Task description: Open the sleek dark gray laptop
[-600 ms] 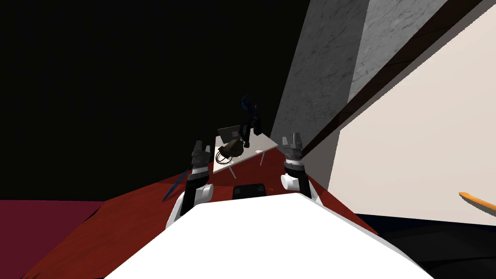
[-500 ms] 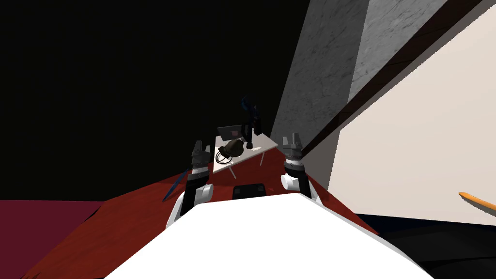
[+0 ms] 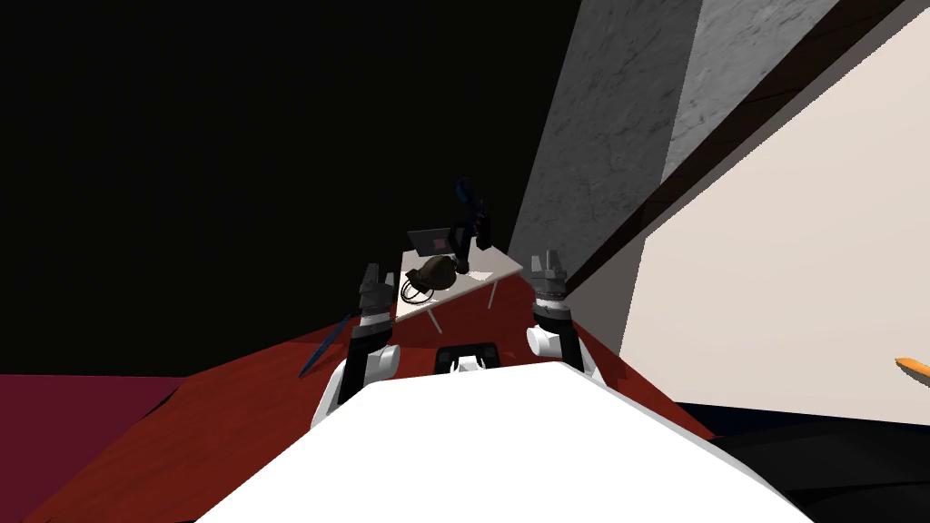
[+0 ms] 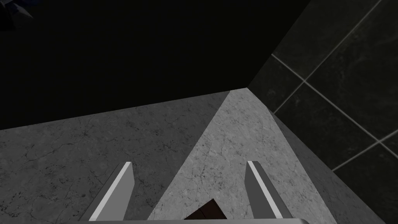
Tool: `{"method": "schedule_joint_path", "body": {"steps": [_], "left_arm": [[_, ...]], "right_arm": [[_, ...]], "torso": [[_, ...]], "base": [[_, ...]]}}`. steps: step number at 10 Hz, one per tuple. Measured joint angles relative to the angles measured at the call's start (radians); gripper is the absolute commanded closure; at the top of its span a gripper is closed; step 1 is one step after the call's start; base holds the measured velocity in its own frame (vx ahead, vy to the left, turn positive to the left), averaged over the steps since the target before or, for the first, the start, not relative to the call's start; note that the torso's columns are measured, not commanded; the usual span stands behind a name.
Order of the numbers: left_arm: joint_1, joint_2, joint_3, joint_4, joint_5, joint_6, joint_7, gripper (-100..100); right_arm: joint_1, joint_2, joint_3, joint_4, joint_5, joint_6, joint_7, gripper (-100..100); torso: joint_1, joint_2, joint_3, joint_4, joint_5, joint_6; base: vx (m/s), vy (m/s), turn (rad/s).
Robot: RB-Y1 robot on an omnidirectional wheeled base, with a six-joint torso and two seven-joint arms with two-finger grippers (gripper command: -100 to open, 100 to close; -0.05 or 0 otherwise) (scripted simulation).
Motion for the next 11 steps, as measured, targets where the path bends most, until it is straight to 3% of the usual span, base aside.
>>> {"method": "schedule_joint_path", "body": {"steps": [3,4,6,11], "left_arm": [[0.000,0.000,0.000,0.000,0.000,0.000,0.000,0],[0.000,0.000,0.000,0.000,0.000,0.000,0.000,-100],[-0.015,0.042,0.008,0.008,0.004,0.018,0.003,-100],[-0.090,0.150,0.051,0.039,0.025,0.120,0.016,-100]], "right_arm": [[0.000,0.000,0.000,0.000,0.000,0.000,0.000,0],[0.000,0.000,0.000,0.000,0.000,0.000,0.000,0],[0.000,0.000,0.000,0.000,0.000,0.000,0.000,0],[0.000,0.000,0.000,0.000,0.000,0.000,0.000,0]], "torso": [[0.000,0.222,-0.443,0.221,0.000,0.000],[0.000,0.295,-0.590,0.295,0.000,0.000],[0.000,0.338,-0.679,0.338,0.000,0.000],[0.000,0.342,-0.684,0.342,0.000,0.000]], "base": [[0.000,0.000,0.000],[0.007,-0.001,-0.035],[0.002,-0.002,-0.086],[-0.001,0.000,-0.137]]}}
